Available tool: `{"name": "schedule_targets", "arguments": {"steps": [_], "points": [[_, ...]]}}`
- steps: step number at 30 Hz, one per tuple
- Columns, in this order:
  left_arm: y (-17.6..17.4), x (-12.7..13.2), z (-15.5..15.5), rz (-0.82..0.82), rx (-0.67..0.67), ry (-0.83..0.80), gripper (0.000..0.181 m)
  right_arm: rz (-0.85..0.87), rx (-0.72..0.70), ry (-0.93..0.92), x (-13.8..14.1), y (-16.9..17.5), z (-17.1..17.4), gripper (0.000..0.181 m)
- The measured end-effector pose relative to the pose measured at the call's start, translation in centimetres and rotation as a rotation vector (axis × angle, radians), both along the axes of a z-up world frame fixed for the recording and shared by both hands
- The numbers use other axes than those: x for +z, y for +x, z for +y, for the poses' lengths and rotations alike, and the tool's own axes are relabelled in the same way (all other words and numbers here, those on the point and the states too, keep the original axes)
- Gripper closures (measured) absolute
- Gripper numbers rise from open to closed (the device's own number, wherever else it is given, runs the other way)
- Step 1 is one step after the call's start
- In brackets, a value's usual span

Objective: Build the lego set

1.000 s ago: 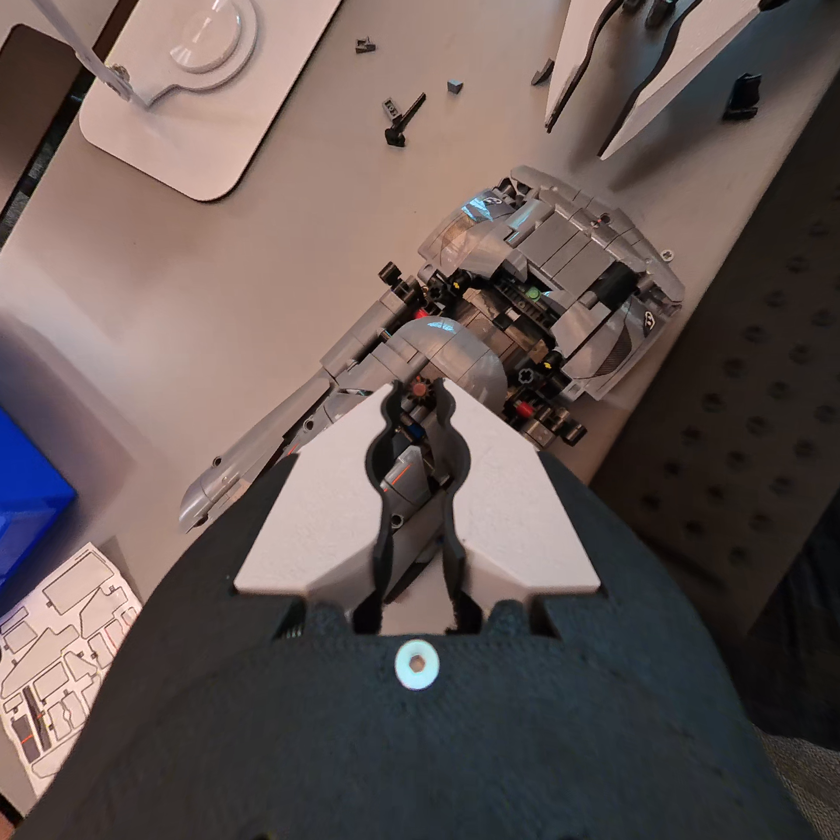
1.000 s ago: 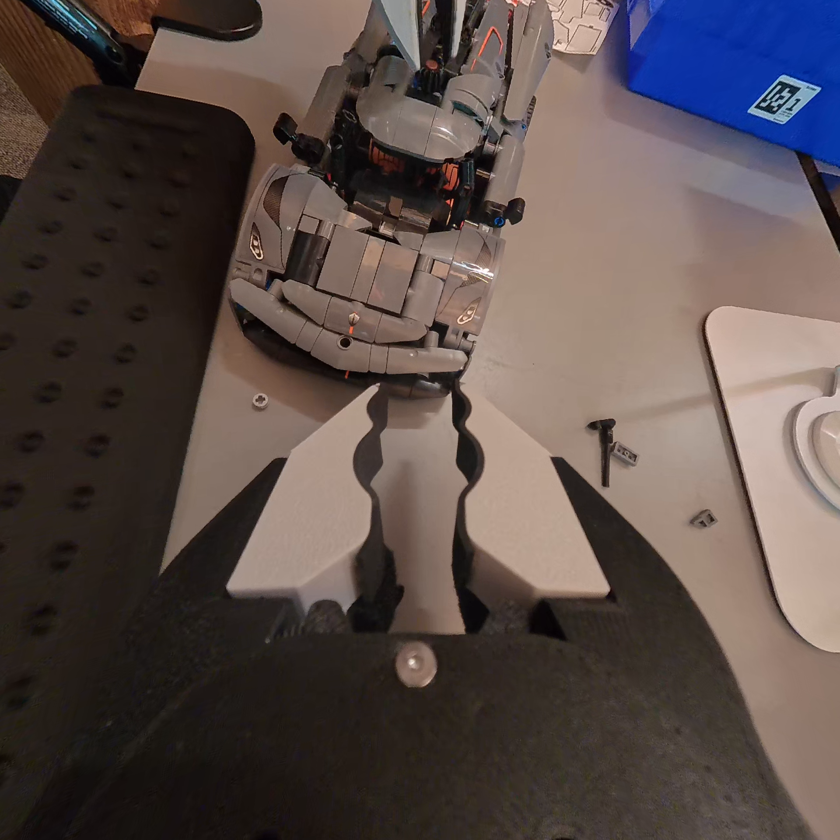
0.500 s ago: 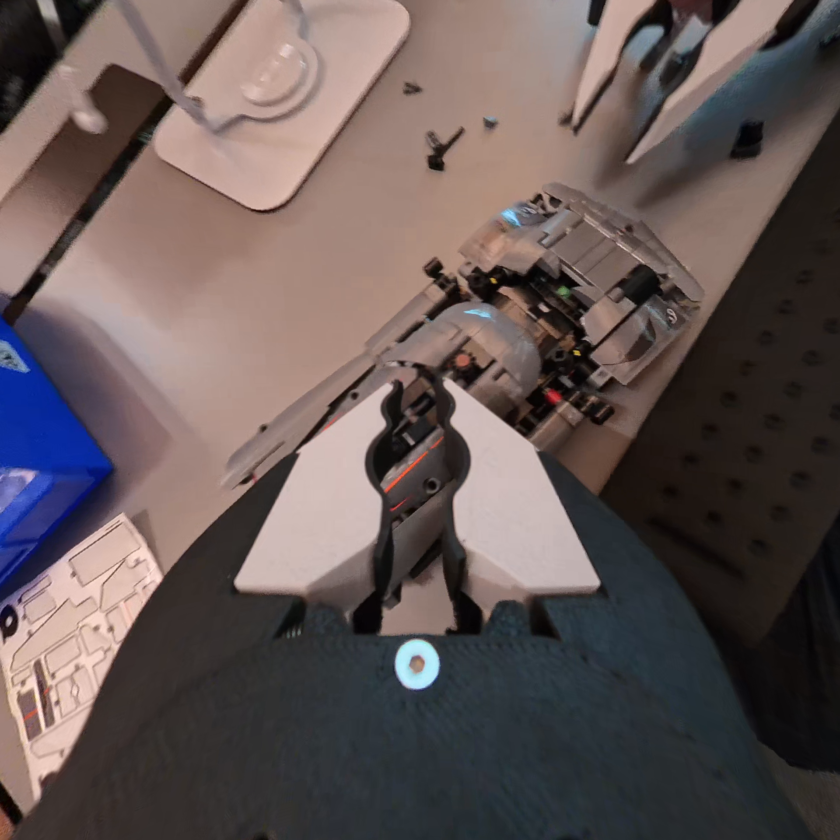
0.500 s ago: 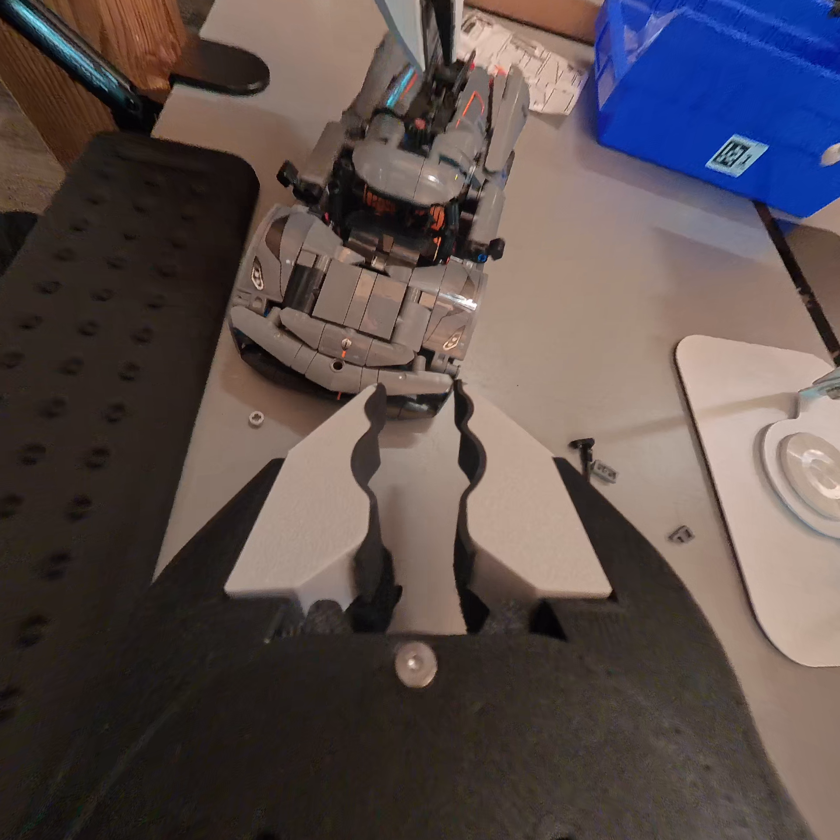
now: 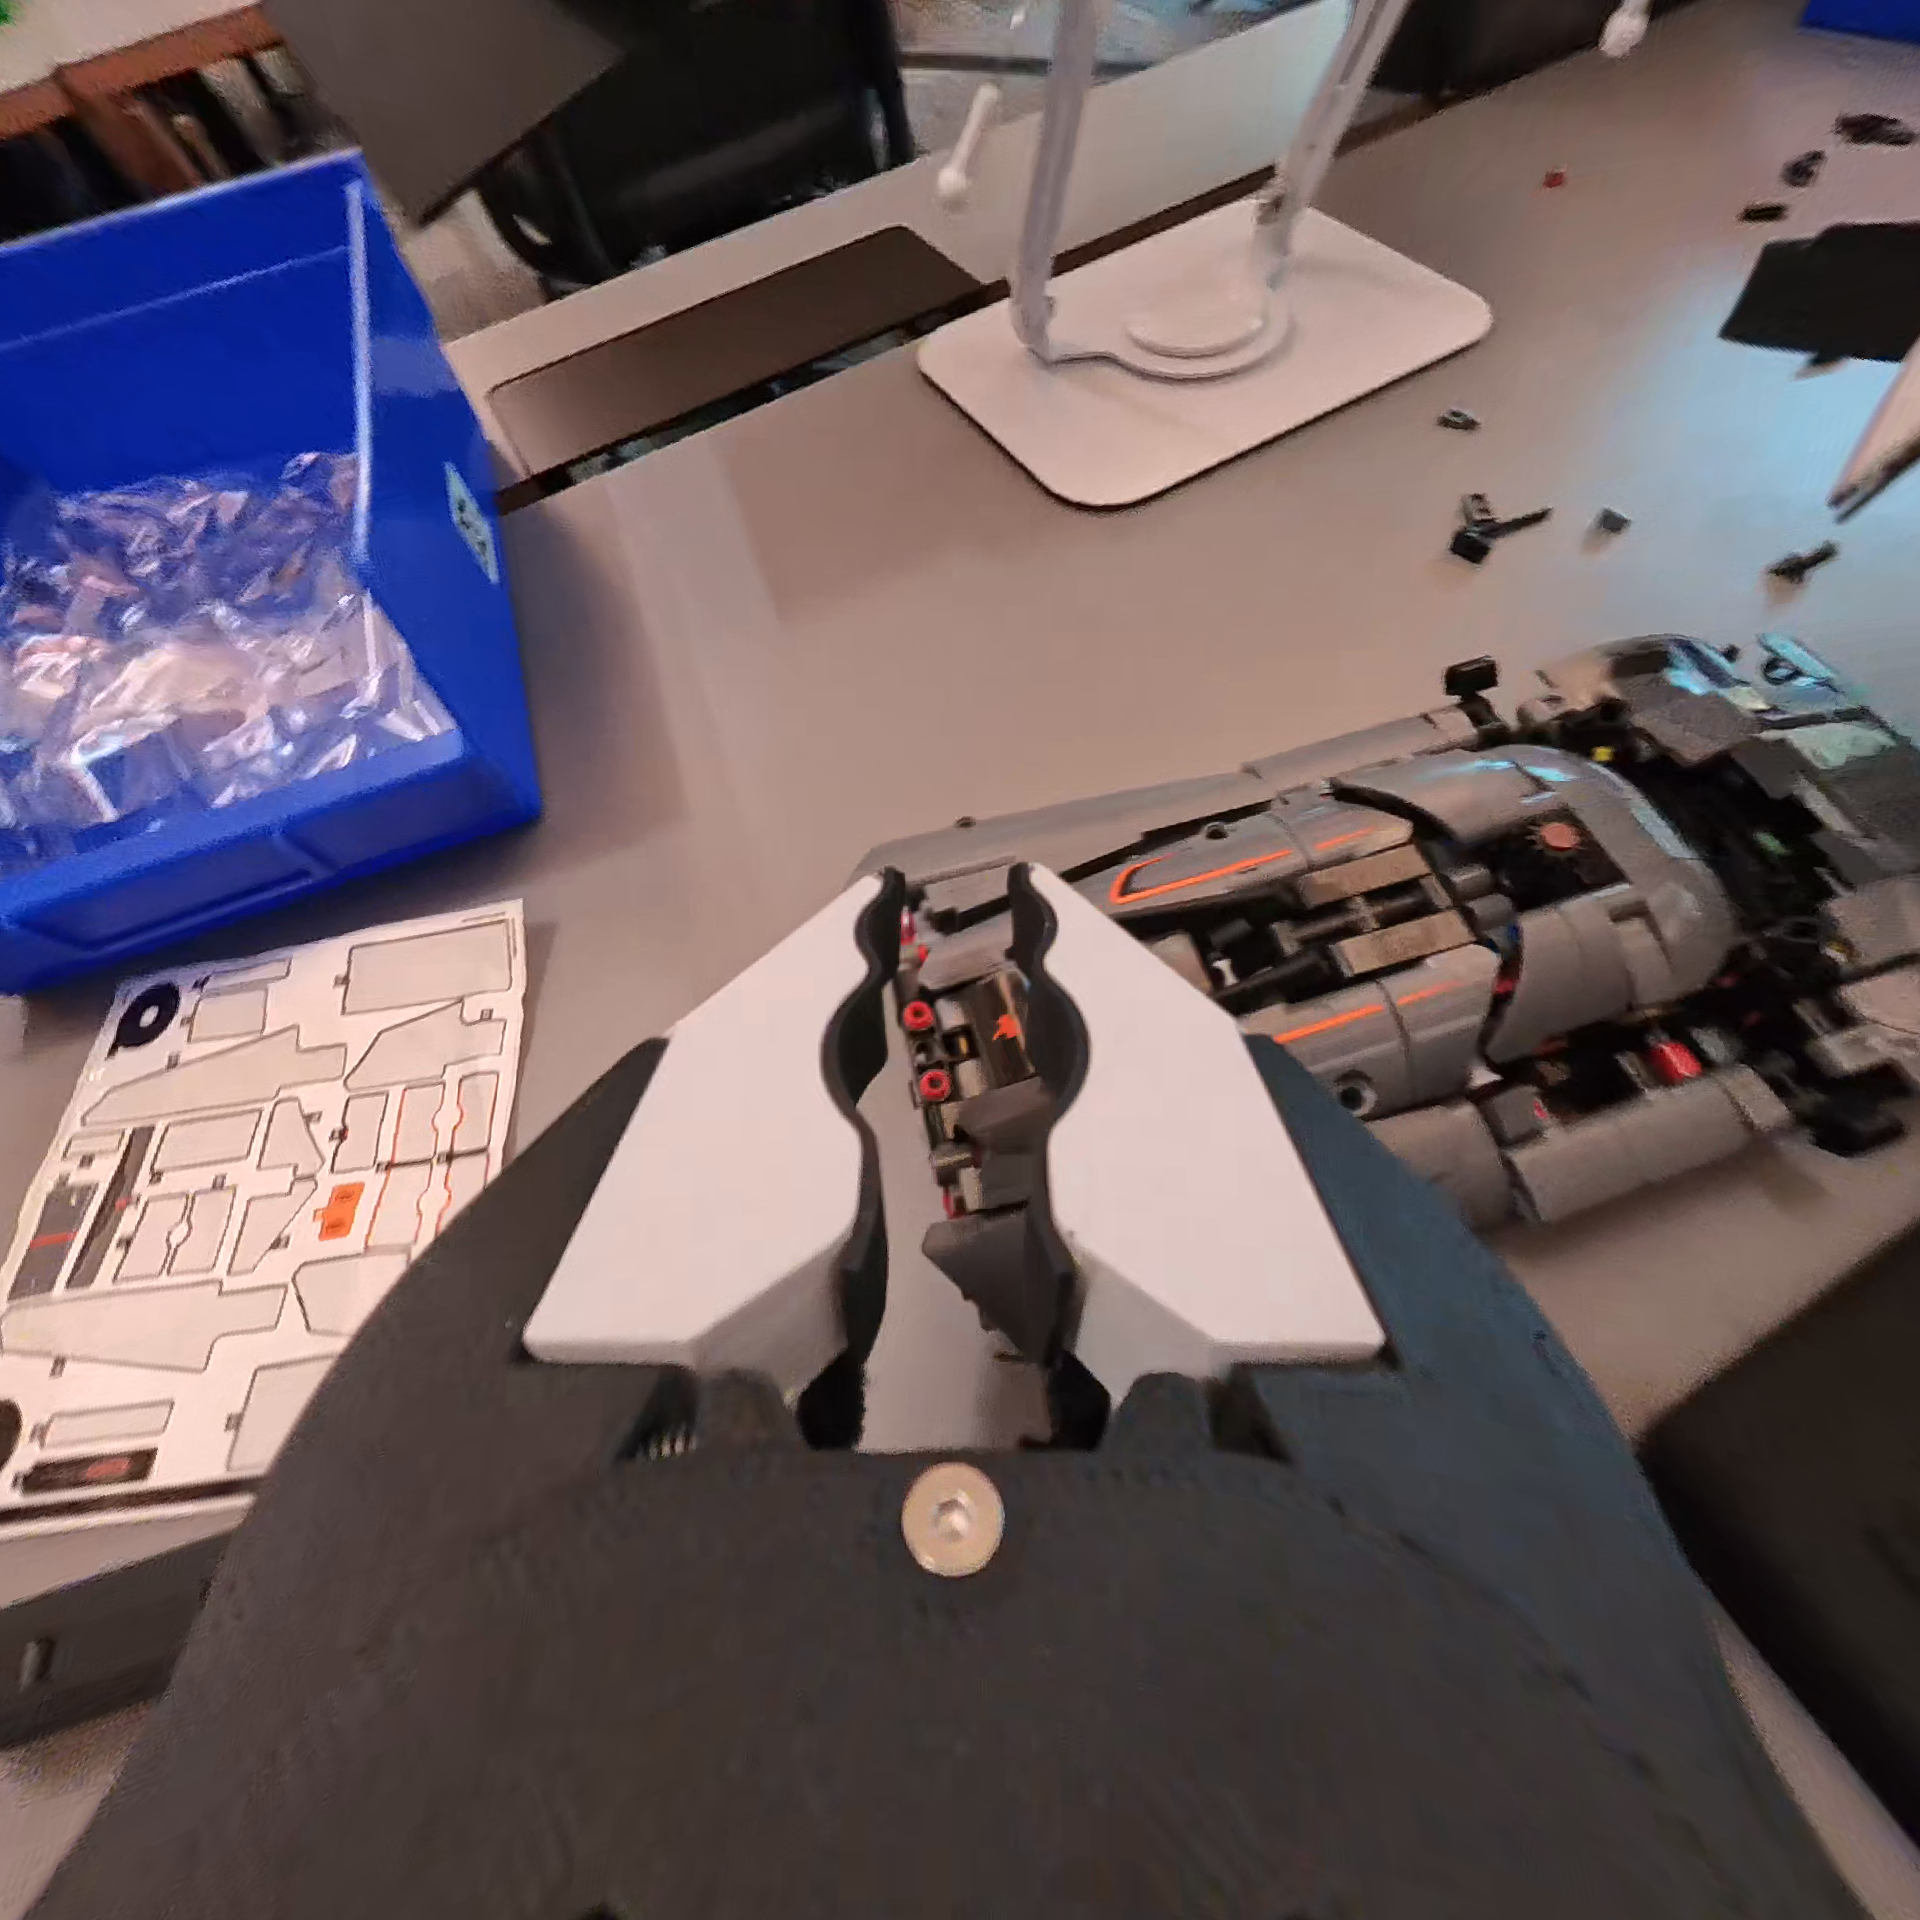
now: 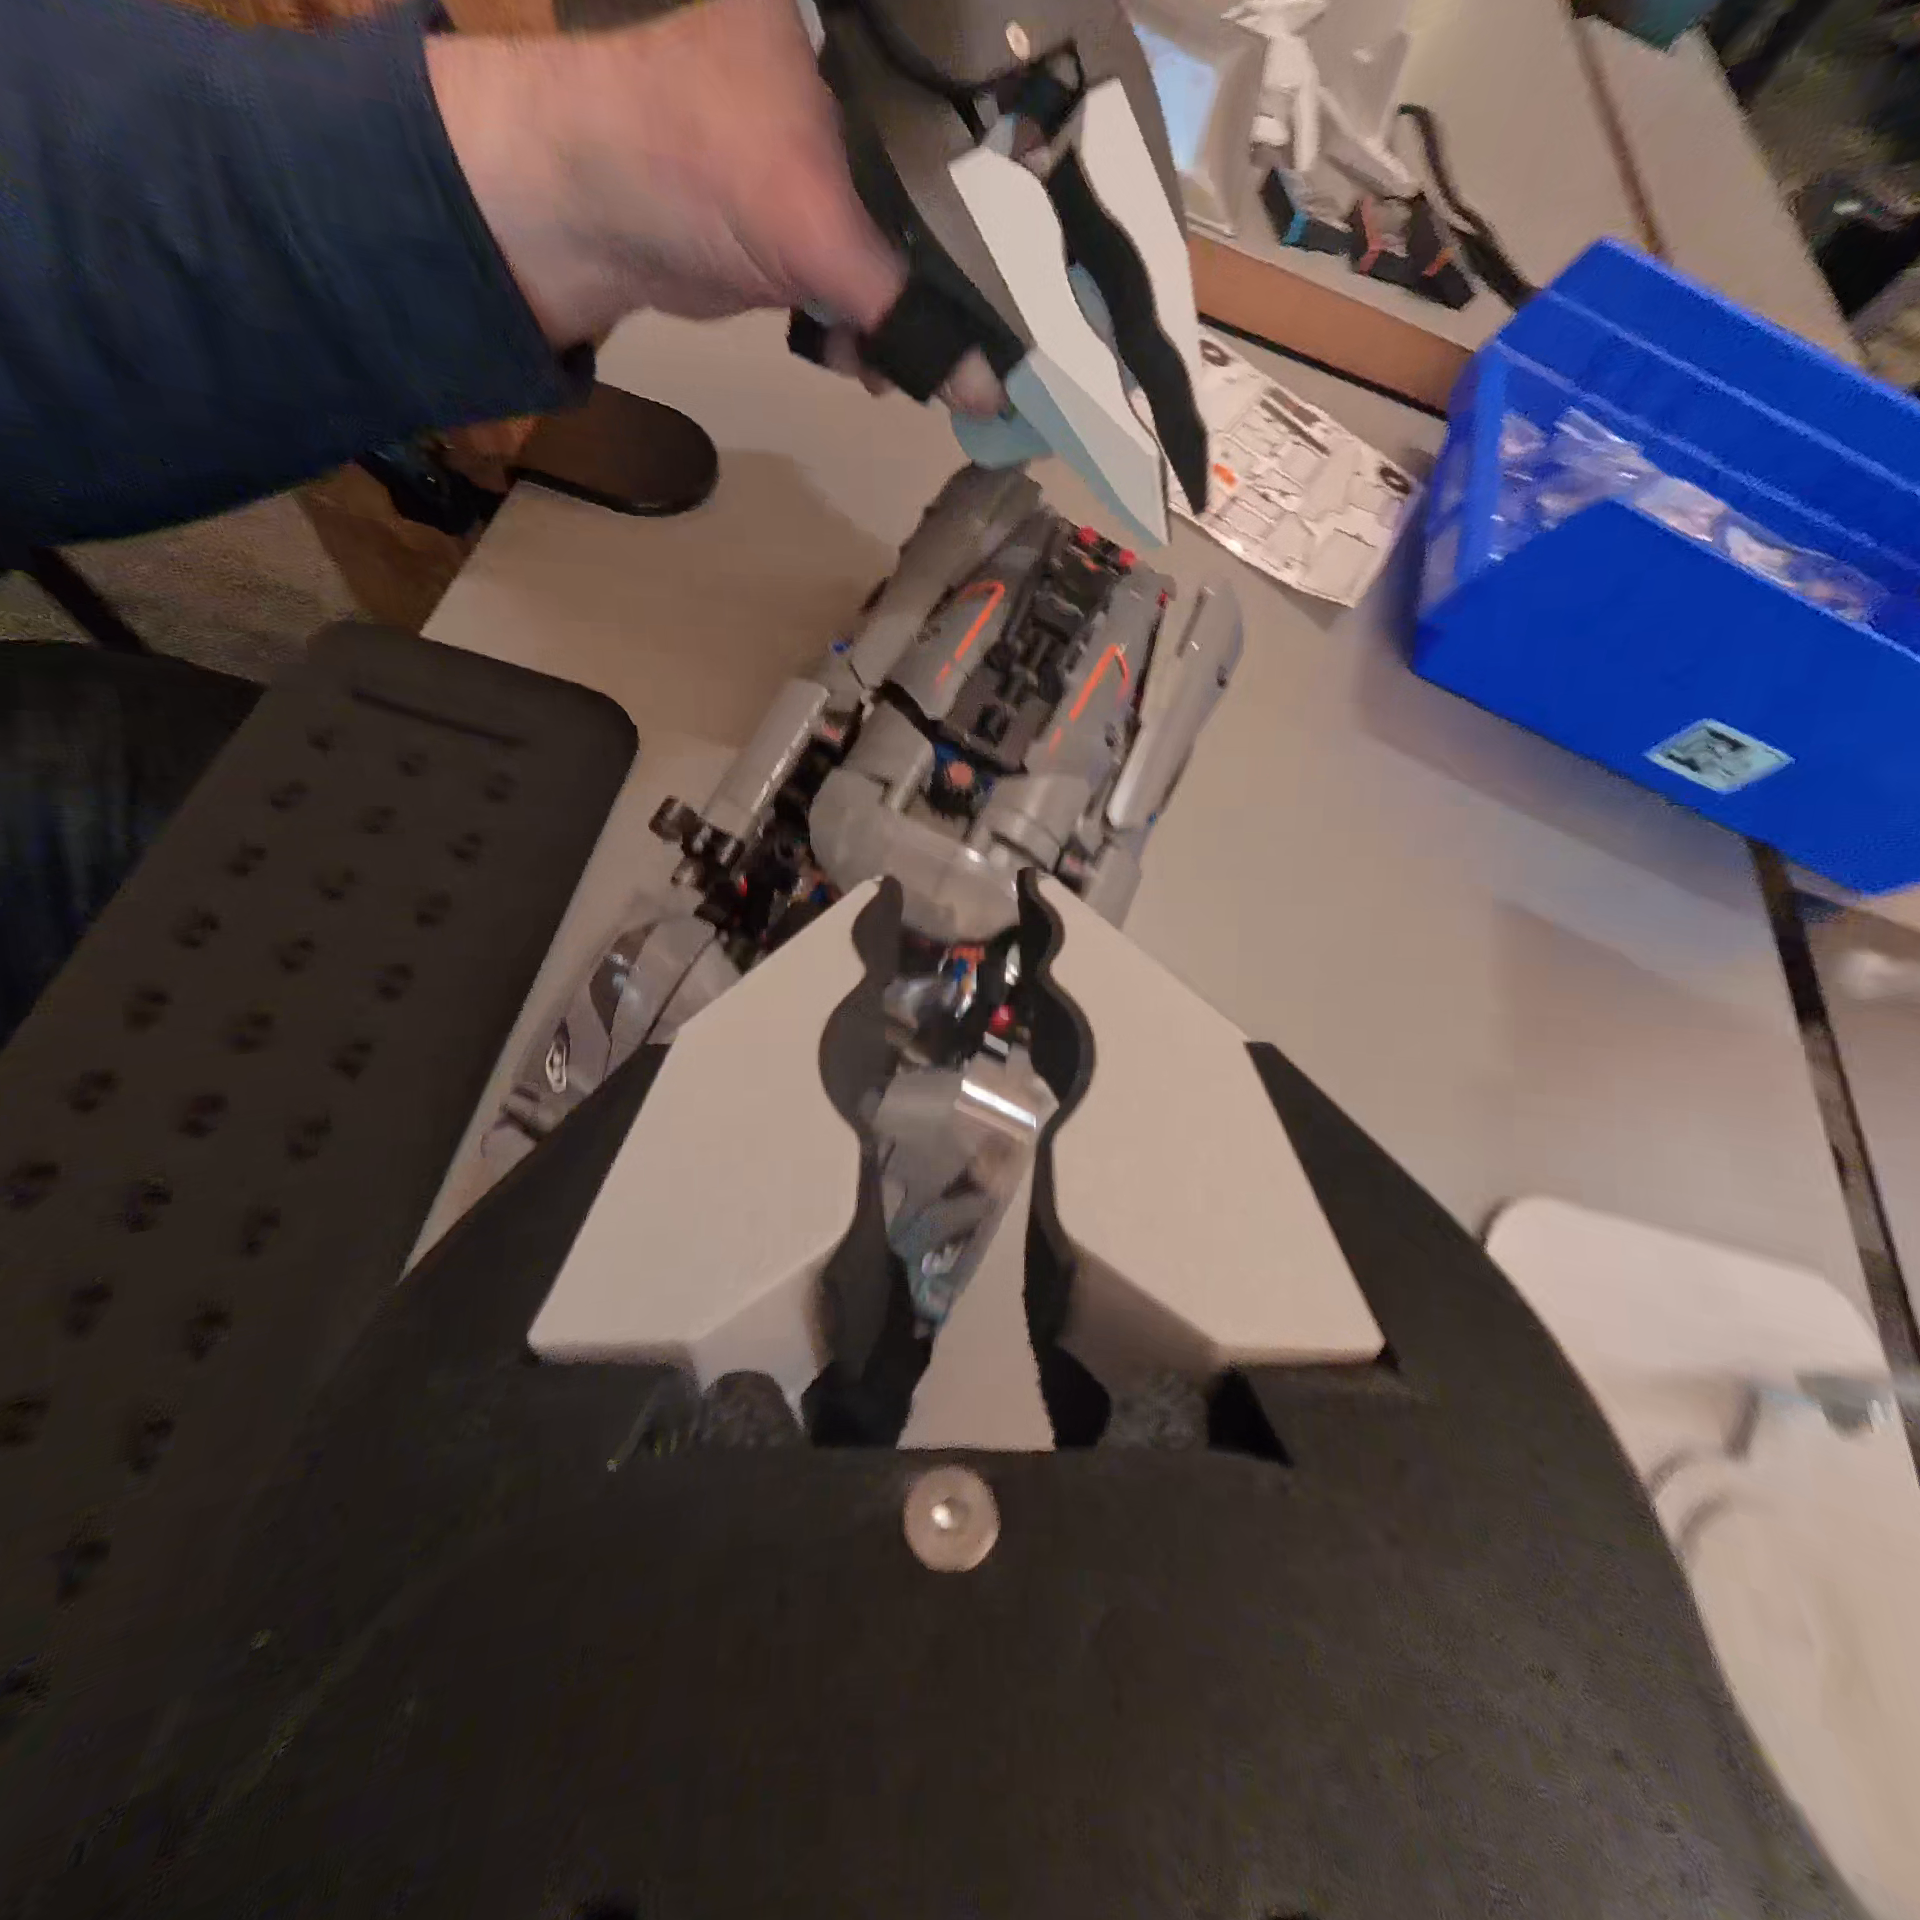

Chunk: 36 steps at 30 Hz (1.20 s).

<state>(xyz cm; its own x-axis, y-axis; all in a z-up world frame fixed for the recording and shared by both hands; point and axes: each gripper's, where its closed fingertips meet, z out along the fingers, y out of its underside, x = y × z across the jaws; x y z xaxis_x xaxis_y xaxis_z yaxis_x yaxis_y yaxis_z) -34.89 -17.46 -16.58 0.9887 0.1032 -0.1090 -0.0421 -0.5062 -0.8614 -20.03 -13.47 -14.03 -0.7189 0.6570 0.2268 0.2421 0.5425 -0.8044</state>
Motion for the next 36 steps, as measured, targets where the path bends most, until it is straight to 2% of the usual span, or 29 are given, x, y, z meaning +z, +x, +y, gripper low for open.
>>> {"name": "schedule_targets", "arguments": {"steps": [6,9,16,20,27,30,36], "points": [[-1.9,0.8,-0.5,0.019,0.123,0.195,0.16,-0.11,0.182,0.216,-2.4,-2.7,-3.0,0.158],[-1.9,1.0,-0.6,-0.021,0.13,0.285,0.16,-0.156,0.181,0.284,-3.3,-3.6,-2.9,0.163],[-1.1,1.5,-0.7,-0.122,0.081,0.431,0.161,-0.263,0.217,0.287,-4.2,-3.5,-2.6,0.167],[-0.8,1.4,-0.6,-0.152,0.055,0.437,0.159,-0.309,0.21,0.268,-4.3,-3.7,-2.7,0.171],[-0.6,1.2,-0.6,-0.175,0.031,0.439,0.158,-0.342,0.238,0.266,-3.5,-3.7,-3.2,0.167],[-0.6,1.2,-0.6,-0.192,0.021,0.44,0.158,-0.36,0.244,0.346,-4.2,-3.7,-2.8,0.17],[-0.3,1.0,-0.5,-0.22,0.003,0.44,0.159,-0.398,0.247,0.364,-4.4,-3.8,-2.8,0.17]]}}
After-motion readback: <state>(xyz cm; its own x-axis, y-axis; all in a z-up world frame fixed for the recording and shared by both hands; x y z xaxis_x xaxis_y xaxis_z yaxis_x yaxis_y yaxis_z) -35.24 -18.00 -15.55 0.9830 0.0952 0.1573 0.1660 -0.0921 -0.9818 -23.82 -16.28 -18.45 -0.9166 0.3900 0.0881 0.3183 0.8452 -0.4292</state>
